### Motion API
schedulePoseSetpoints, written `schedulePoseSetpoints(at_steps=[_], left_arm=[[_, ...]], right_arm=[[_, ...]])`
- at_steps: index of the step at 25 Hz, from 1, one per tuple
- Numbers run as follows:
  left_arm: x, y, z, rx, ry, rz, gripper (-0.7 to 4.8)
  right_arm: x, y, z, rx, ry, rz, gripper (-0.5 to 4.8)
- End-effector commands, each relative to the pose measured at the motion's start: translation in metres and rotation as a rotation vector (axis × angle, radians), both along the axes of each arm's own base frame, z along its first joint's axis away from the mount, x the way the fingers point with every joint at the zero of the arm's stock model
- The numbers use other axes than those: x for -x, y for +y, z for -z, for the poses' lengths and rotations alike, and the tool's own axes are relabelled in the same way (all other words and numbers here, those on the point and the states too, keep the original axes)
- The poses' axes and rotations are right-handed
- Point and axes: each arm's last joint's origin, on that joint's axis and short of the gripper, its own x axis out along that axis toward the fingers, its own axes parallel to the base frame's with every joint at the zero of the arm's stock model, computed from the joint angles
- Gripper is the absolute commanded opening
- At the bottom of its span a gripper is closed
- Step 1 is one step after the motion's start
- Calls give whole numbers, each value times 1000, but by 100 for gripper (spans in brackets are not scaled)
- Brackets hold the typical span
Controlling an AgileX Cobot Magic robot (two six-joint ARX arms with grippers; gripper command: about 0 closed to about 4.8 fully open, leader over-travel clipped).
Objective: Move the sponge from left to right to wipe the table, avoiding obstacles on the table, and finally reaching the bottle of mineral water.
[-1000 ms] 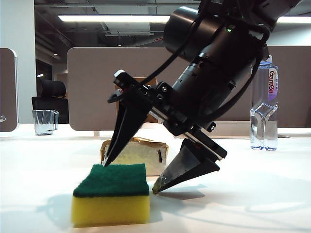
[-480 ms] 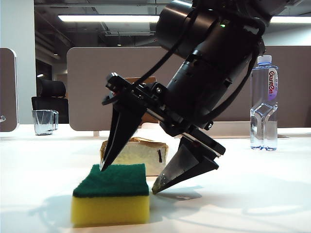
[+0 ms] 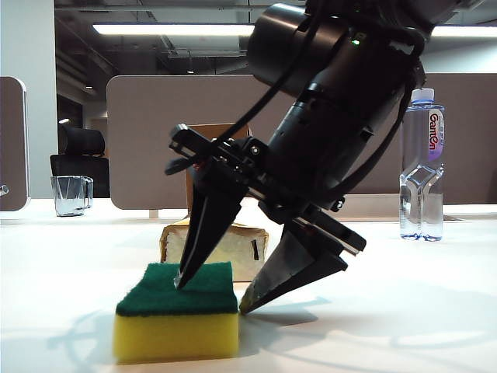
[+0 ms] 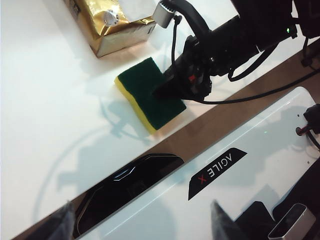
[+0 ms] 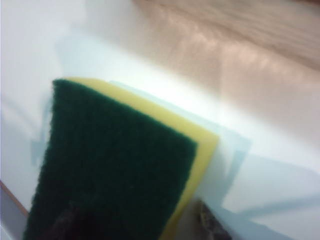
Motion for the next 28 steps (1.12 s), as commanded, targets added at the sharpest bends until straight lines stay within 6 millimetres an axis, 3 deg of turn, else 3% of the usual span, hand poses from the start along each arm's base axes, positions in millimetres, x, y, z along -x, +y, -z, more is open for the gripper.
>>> schedulePoseSetpoints(at_steps=[1, 4, 9, 15, 17, 28], left_arm=[[0, 0, -1, 8, -7, 2, 350], [0, 0, -1, 8, -8, 2, 350], [0, 0, -1, 6, -9, 0, 350], [0, 0, -1, 6, -8, 0, 350], [1, 0, -1, 6, -8, 0, 350], [1, 0, -1, 6, -8, 0, 350]], right_arm=[[10, -5, 13, 96, 76, 0, 295], [9, -4, 14, 97, 78, -1, 244], [9, -3, 23, 116, 103, 6, 230], [9, -3, 28, 127, 116, 8, 73], [8, -3, 28, 129, 112, 10, -1], [8, -7, 29, 184, 99, 31, -7]])
